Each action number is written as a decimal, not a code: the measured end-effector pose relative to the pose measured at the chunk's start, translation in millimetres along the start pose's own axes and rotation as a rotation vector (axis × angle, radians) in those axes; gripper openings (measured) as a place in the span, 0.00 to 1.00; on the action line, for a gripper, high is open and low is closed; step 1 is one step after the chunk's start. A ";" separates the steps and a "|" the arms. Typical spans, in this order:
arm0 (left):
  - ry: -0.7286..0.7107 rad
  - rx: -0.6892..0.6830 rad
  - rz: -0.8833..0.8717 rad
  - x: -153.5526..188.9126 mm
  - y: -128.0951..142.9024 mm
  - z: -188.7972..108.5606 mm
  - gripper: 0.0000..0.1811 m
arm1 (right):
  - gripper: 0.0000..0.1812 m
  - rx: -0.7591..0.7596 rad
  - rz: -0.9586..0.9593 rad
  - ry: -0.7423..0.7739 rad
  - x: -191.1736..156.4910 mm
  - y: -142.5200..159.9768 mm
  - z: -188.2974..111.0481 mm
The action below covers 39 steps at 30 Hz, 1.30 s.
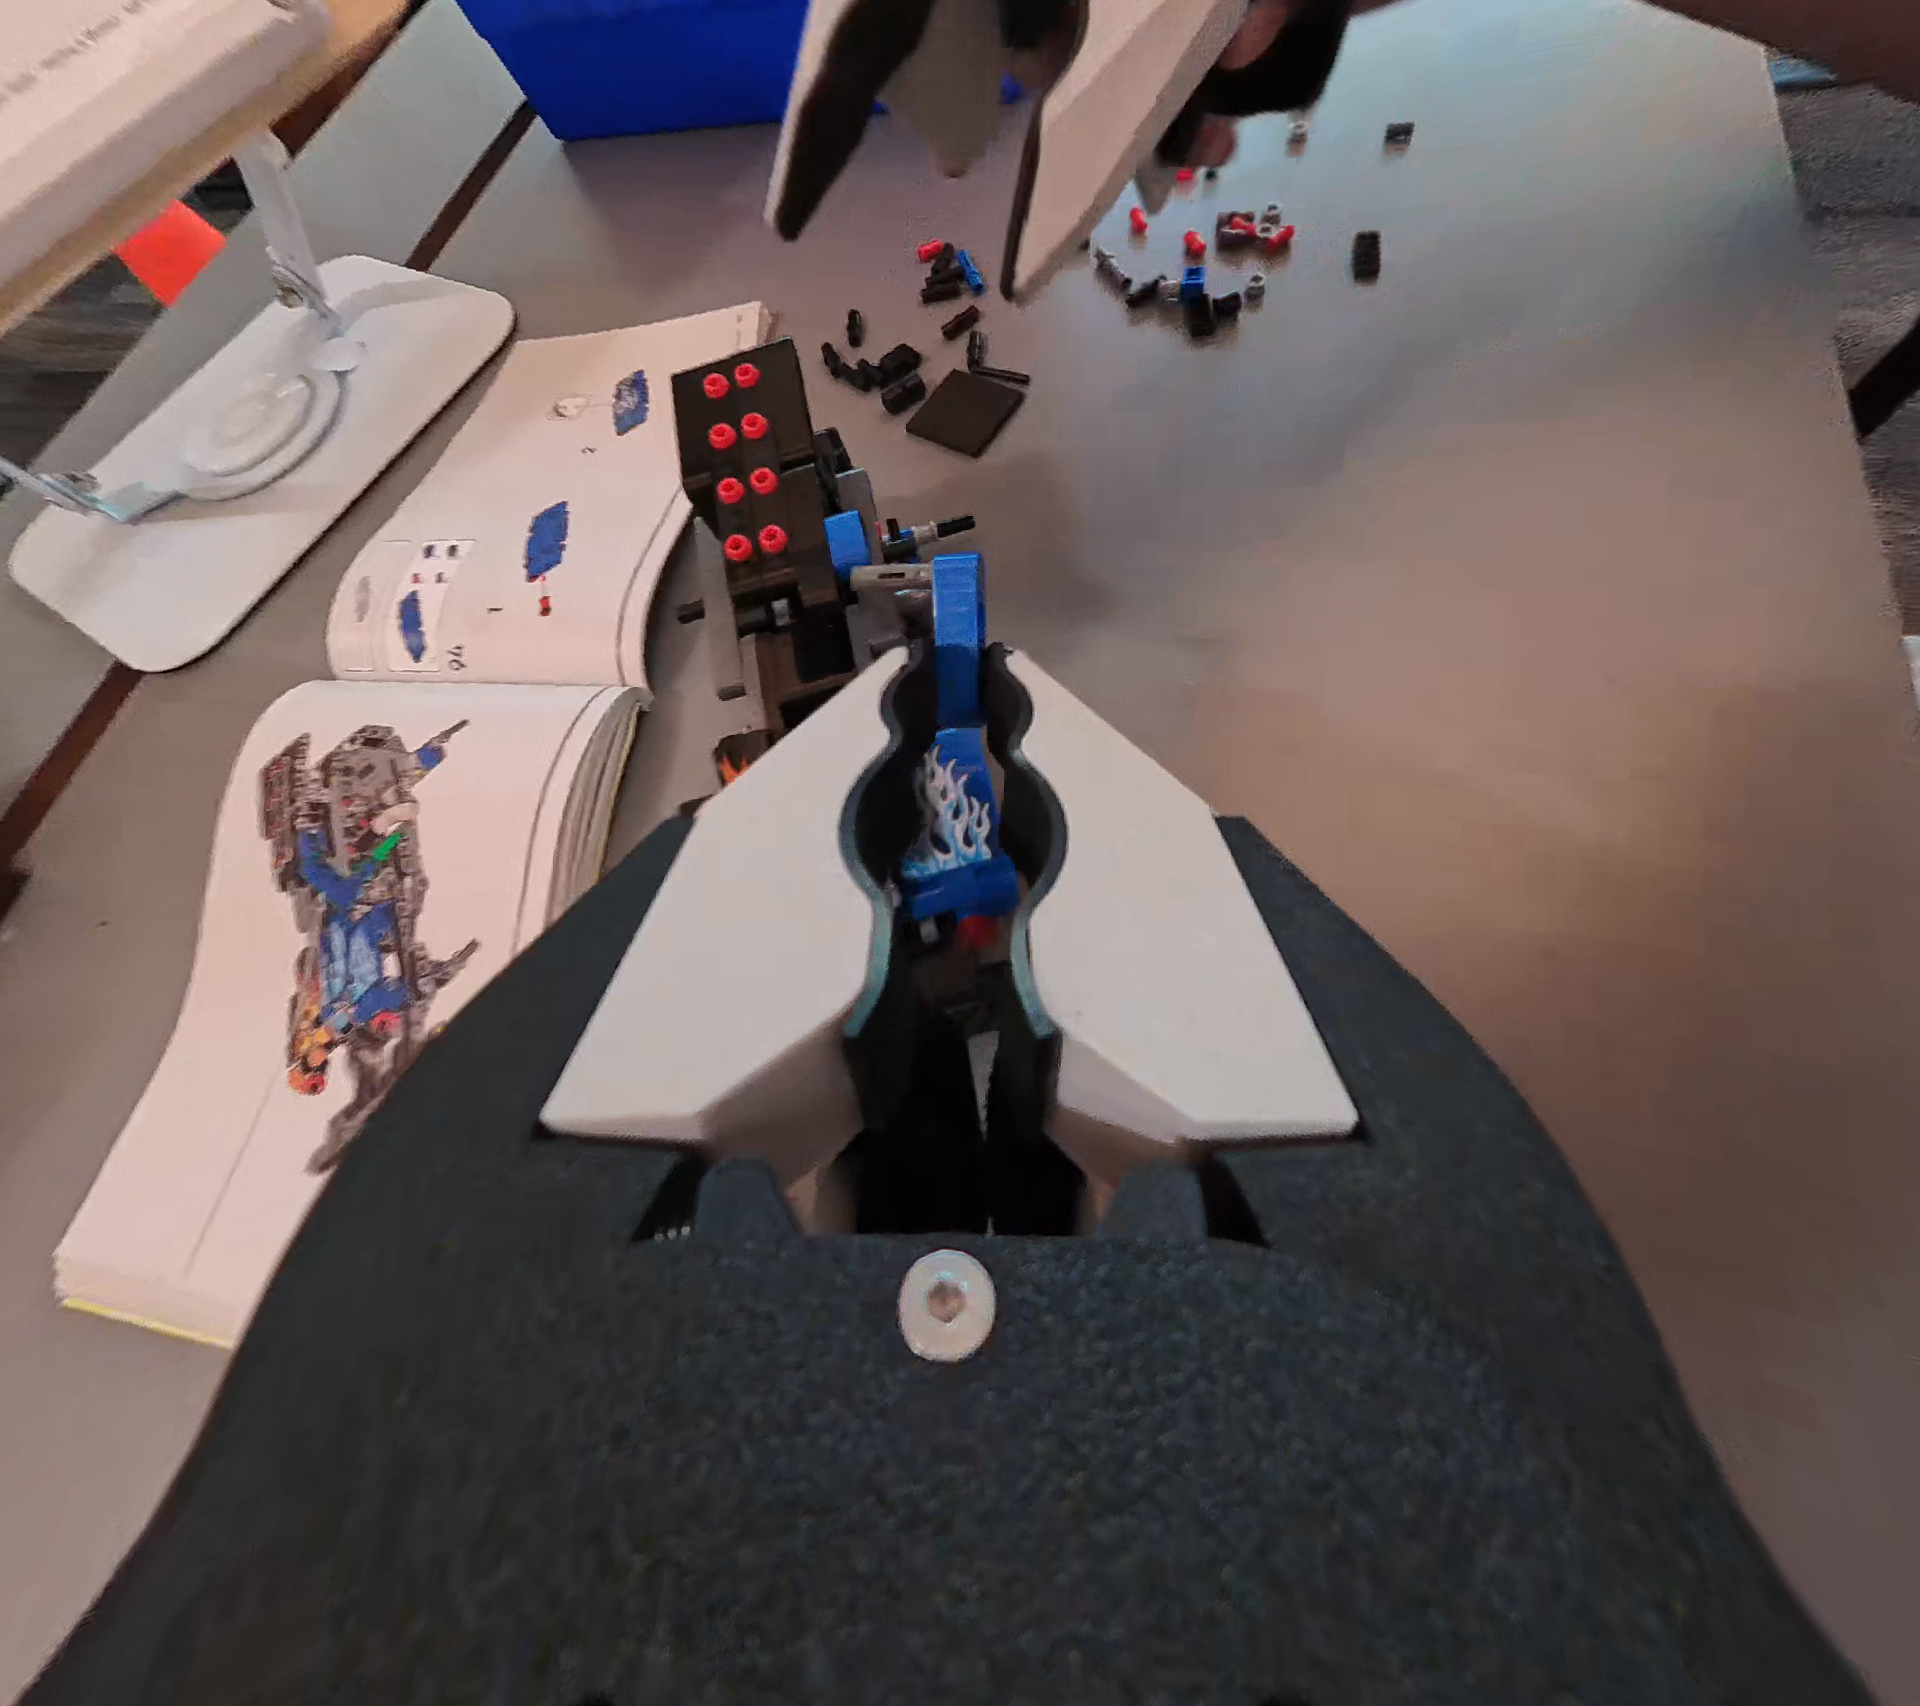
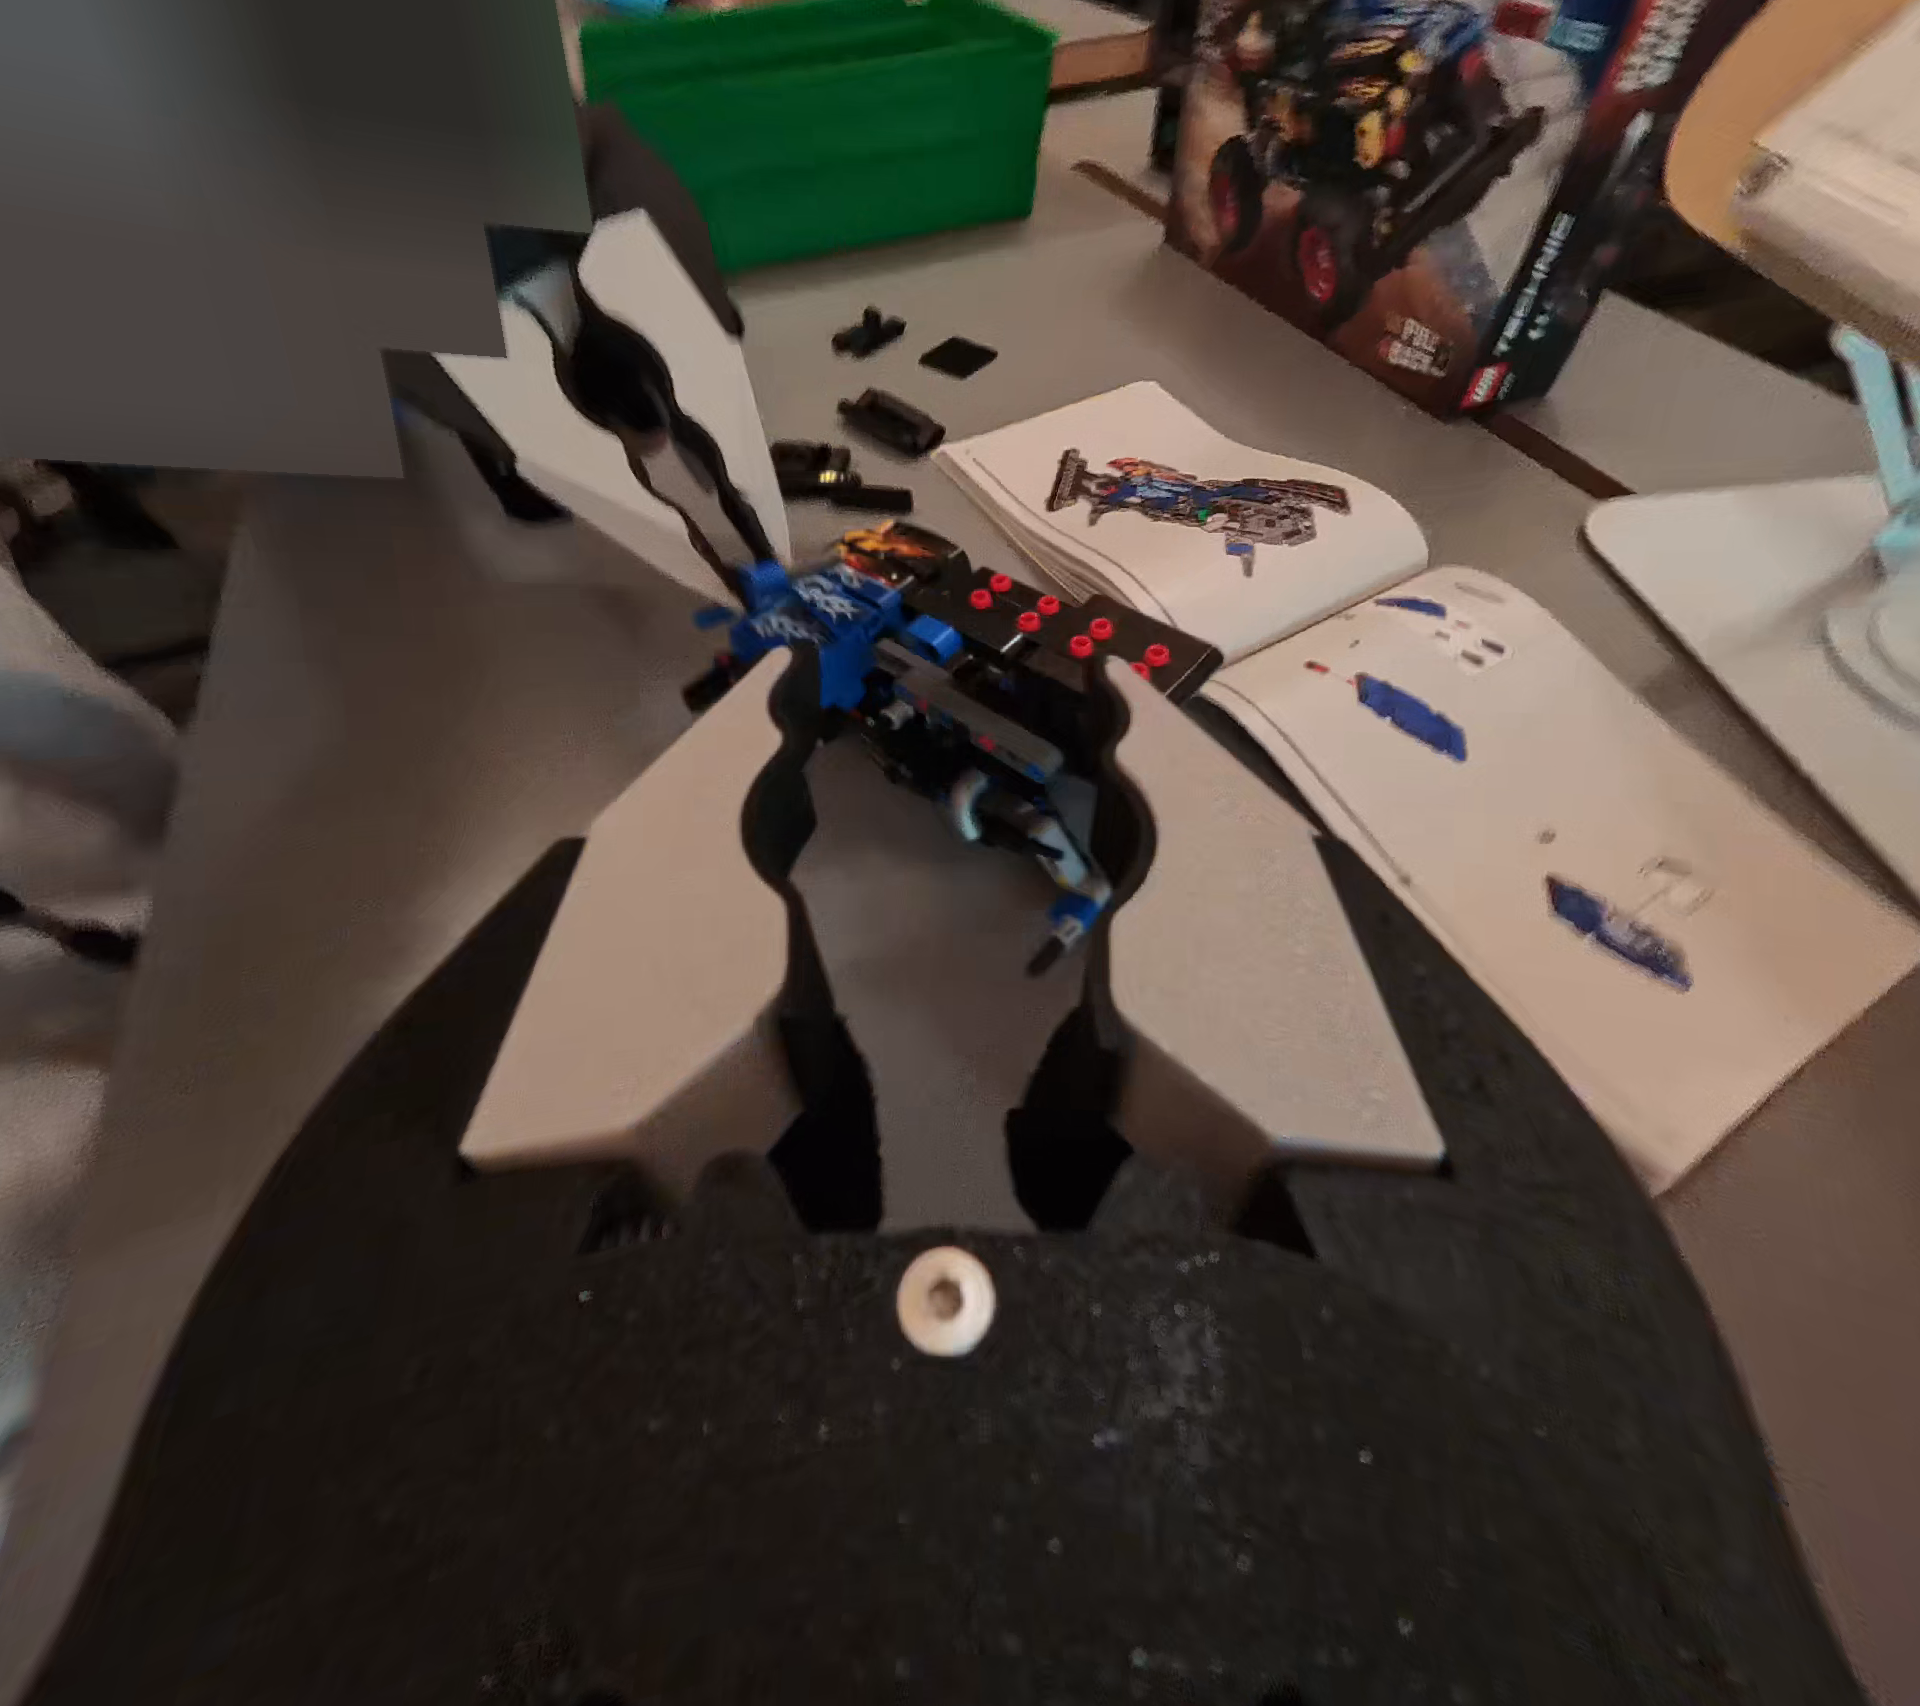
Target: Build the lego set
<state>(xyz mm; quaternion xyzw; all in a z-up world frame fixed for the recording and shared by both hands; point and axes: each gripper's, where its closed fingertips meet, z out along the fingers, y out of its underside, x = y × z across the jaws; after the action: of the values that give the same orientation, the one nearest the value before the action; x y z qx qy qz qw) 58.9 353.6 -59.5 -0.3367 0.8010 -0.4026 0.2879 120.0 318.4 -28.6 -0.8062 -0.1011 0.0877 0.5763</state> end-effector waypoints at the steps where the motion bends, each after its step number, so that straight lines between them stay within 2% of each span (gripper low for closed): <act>1: -0.022 0.006 0.017 -3.2 -0.8 -3.2 0.04 | 0.33 -0.034 -0.077 -0.035 4.7 2.6 4.7; 4: -0.041 0.018 0.074 -12.9 -1.6 -6.2 0.04 | 0.42 -0.105 -0.182 -0.118 26.4 17.4 24.4; 9: -0.044 0.070 0.183 -39.4 -16.2 -2.6 0.04 | 0.42 -0.100 -0.133 -0.278 28.1 25.4 46.8; 12: -0.033 0.063 0.192 -60.6 -24.1 -5.3 0.04 | 0.38 -0.099 -0.138 -0.231 26.8 25.7 52.7; 16: 0.004 0.114 0.151 -83.5 -49.8 -25.0 0.04 | 0.28 -0.111 -0.143 -0.173 26.2 29.0 47.3; 22: 0.096 0.169 0.073 -100.8 -79.6 -46.7 0.04 | 0.26 -0.159 -0.080 -0.167 15.4 31.1 43.0; 25: 0.134 0.195 0.091 -93.9 -89.2 -67.8 0.04 | 0.23 -0.181 -0.078 -0.208 2.3 32.6 40.5; 31: 0.113 0.193 0.125 -74.9 -102.6 -135.8 0.04 | 0.20 -0.200 -0.120 -0.253 -15.1 33.8 41.3; 34: 0.118 0.148 0.084 -55.0 -85.0 -135.9 0.04 | 0.19 -0.189 -0.148 -0.278 -26.1 33.5 42.7; 39: 0.250 0.064 0.046 3.5 -23.2 -77.1 0.03 | 0.19 -0.180 -0.169 -0.308 -36.5 32.8 44.8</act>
<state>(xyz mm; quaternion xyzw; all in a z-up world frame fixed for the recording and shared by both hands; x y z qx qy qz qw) 7.4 375.3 -1.4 -0.2563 0.8248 -0.4601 0.2057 75.3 339.3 -73.1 -0.8203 -0.2627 0.1522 0.4847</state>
